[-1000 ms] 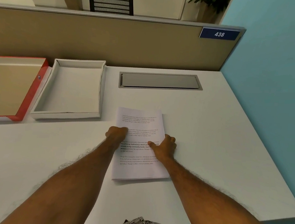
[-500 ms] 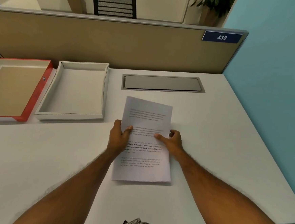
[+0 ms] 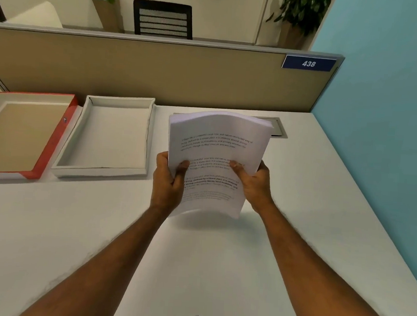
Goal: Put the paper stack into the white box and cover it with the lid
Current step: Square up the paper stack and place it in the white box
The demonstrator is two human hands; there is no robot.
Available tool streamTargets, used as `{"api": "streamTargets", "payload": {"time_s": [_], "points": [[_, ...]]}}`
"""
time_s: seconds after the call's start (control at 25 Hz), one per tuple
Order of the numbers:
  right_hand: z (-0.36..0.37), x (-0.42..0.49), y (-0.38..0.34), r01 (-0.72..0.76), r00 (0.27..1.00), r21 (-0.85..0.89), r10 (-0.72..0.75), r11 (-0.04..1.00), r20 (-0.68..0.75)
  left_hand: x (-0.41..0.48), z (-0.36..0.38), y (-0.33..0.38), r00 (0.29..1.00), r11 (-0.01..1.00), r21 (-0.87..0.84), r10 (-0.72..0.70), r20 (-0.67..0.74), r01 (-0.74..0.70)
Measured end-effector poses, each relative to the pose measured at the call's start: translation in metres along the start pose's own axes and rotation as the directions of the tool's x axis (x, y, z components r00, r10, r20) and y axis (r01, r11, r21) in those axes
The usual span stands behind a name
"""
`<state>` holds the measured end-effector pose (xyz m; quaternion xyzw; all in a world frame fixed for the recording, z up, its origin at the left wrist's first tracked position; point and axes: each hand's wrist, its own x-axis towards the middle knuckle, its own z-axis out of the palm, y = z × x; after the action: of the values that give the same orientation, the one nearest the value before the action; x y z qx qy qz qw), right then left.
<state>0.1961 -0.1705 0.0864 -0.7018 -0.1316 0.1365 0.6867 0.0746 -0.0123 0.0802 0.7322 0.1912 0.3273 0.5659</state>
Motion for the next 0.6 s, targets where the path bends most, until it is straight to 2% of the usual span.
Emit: {"api": "streamTargets", "payload": {"time_s": [0.28, 0.4, 0.52, 0.6], "points": [[-0.002, -0.016, 0.018, 0.033, 0.998, -0.086, -0.038, 0.996, -0.05, -0.018, -0.003, -0.018, 1.0, 0.998, 0.061, 0.016, -0.022, -0.015], [0.0, -0.02, 0.014, 0.105, 0.992, -0.087, -0.111, 0.991, -0.06, -0.016, -0.01, -0.015, 1.0, 0.999, 0.04, 0.004, -0.026, -0.003], [0.007, -0.021, -0.006, 0.223, 0.968, -0.007, -0.222, 0.975, -0.118, -0.002, -0.007, 0.01, 0.991, 0.994, -0.058, 0.089, -0.103, -0.095], [0.014, -0.018, -0.025, 0.277, 0.94, -0.003, -0.272, 0.961, -0.205, 0.015, -0.003, 0.034, 0.977, 0.991, -0.107, 0.061, -0.206, -0.084]]}}
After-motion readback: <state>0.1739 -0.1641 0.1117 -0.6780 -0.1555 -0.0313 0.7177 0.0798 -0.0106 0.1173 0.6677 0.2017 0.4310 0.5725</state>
